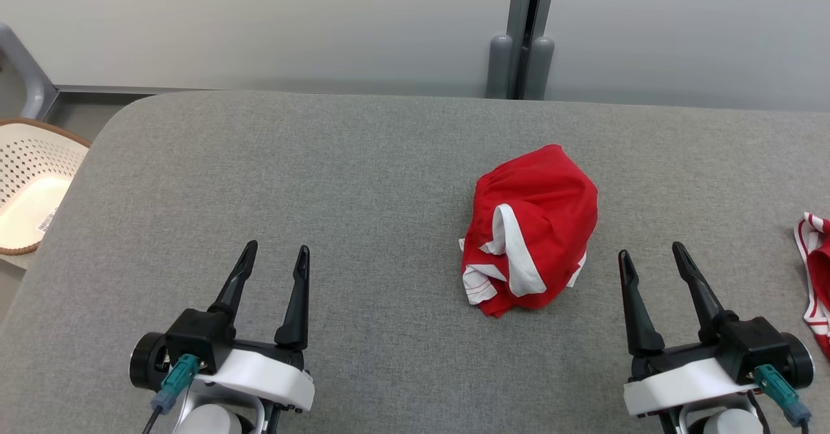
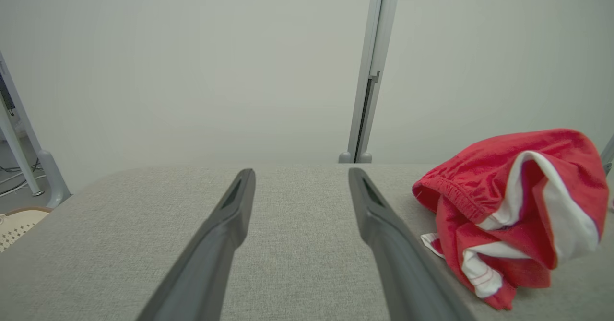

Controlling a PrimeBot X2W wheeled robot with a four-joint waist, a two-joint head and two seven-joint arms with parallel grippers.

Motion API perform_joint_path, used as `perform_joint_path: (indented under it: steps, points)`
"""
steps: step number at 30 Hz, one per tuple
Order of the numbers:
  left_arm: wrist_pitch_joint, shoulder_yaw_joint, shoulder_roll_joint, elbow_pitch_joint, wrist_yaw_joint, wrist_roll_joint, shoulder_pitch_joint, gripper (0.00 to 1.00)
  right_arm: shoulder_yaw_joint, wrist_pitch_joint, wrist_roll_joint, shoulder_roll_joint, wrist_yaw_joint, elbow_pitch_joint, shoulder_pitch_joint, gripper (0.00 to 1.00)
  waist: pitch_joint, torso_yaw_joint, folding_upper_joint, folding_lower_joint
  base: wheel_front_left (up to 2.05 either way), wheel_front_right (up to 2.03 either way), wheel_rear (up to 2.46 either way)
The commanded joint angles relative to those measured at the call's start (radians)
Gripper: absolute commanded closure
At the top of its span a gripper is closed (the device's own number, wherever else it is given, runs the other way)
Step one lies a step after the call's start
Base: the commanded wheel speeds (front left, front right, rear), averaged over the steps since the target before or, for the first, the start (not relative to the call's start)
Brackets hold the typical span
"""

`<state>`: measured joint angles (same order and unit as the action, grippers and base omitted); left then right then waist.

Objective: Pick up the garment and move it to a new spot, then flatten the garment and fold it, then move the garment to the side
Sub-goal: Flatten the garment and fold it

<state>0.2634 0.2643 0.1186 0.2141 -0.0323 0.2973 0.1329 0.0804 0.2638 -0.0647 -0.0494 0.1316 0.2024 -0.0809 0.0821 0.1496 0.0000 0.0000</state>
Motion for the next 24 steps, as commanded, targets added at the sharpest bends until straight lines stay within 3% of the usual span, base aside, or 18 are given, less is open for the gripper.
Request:
perform_joint_path:
  steps: [1,6,14,24]
  points:
    - [0.001,-0.009,0.000,0.005,0.008,-0.010,-0.005,0.00,0.003,0.001,-0.005,-0.002,-0.002,-0.001,0.002,0.00,-0.001,-0.002,0.0000,0.0000,0.00,0.00,0.00]
    - [0.001,-0.034,-0.024,0.027,0.039,-0.058,-0.014,0.00,0.043,0.001,-0.018,-0.002,-0.002,0.009,0.021,0.00,-0.005,-0.001,0.0000,0.0000,0.00,0.00,0.00]
    - [0.001,-0.060,-0.052,0.047,0.068,-0.096,-0.001,0.00,0.204,-0.005,-0.058,-0.003,-0.002,0.091,0.017,0.00,0.023,0.033,0.0000,0.0000,0.00,0.00,0.00]
    - [0.001,-0.048,-0.065,0.067,0.084,-0.107,0.030,0.00,0.170,-0.036,-0.064,-0.003,-0.001,0.239,-0.115,0.00,0.084,0.110,0.0000,0.0000,0.00,0.00,0.00]
